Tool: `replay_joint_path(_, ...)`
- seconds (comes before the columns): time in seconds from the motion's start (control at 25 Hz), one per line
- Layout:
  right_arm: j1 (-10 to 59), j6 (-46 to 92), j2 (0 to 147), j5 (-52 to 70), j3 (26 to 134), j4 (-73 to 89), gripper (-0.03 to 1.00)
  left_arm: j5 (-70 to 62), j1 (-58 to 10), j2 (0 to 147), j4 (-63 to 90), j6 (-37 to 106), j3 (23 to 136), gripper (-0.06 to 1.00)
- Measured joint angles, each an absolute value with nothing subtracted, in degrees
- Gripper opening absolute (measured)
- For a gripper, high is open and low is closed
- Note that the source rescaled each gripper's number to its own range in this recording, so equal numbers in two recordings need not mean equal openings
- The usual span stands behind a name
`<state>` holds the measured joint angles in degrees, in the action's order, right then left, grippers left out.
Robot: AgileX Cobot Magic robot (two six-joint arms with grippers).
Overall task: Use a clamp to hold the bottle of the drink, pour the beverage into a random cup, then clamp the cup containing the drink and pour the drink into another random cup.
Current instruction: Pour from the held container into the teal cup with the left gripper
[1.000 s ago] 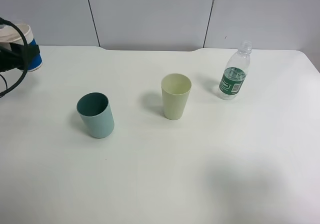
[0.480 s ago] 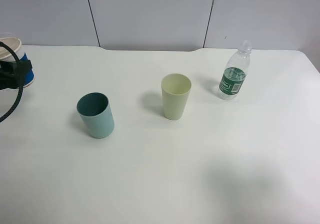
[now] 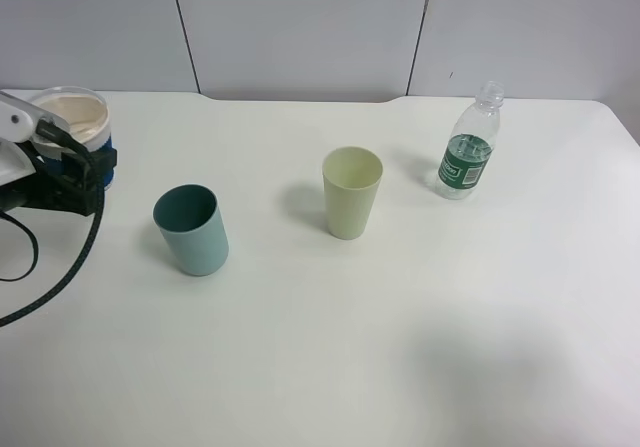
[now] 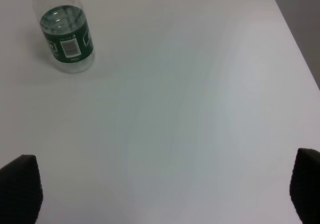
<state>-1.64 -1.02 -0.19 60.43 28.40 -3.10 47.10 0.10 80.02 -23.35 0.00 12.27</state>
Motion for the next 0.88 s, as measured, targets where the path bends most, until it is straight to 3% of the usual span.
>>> replay_joint_path(0.4,-1.6,-1.0,-0.2,60.4,28.4,-3.1,1.00,43.9,-8.8,80.0,-14.7,14.3,12.3,0.01)
replay_joint_path(0.88,-1.6,-1.0,-0.2,60.4,28.4,-3.1,1.00,43.9,-10.0,80.0,-14.0,20.3,12.3,0.01)
